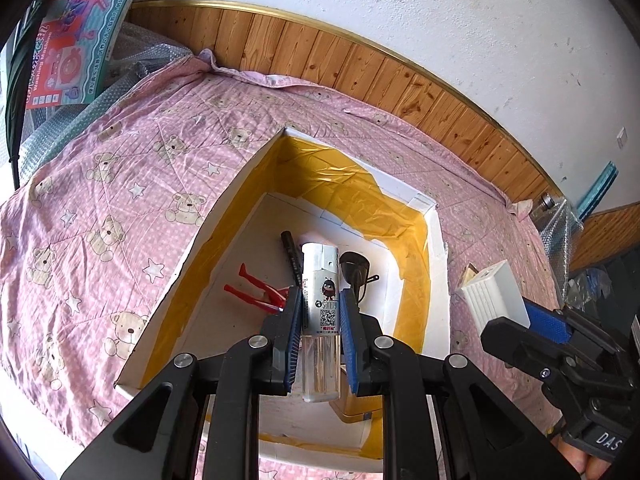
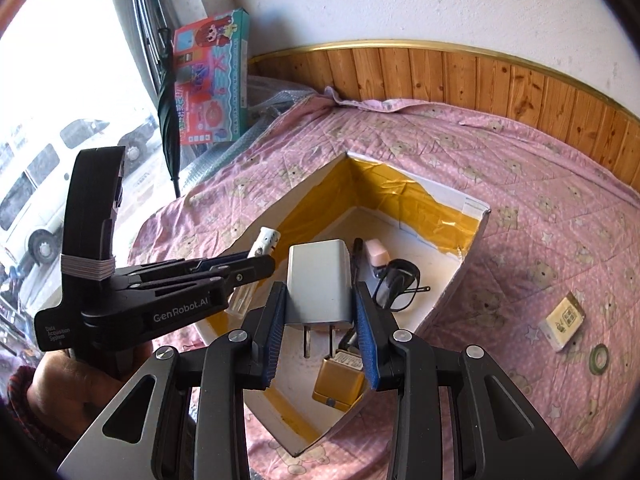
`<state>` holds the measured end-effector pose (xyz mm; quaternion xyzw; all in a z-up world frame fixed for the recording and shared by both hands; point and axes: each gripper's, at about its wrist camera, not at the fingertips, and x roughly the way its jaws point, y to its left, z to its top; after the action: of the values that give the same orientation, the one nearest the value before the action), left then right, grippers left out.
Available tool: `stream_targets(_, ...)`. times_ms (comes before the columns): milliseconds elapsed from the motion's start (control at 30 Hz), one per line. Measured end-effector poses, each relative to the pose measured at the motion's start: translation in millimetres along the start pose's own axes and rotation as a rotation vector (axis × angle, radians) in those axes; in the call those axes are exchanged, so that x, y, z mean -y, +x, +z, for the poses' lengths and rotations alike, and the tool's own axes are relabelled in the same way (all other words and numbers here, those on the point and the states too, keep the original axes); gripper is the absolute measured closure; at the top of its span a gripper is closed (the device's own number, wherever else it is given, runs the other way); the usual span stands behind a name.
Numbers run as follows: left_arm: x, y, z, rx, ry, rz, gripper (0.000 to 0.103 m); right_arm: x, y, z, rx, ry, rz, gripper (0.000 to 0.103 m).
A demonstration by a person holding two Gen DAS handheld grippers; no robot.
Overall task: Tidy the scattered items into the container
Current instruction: 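Lower the charger into the box and open the right tool while the left tool holds the bottle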
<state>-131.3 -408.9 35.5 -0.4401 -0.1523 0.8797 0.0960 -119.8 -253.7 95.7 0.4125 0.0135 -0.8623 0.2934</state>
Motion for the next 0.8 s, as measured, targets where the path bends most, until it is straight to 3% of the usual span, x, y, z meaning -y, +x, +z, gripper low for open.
stream_targets(333,-1.2,22.7,0.0,-0.072,0.015,0.026,0.084,12.9,45.5,26.5,-0.064,-0.009,0.015,0.068)
stream_targets(800,-1.2,41.7,6.8,-0.106,0.036,0.050,0.084,37.6,103.9,66.7,-0.133,0.010,0.020,0.068)
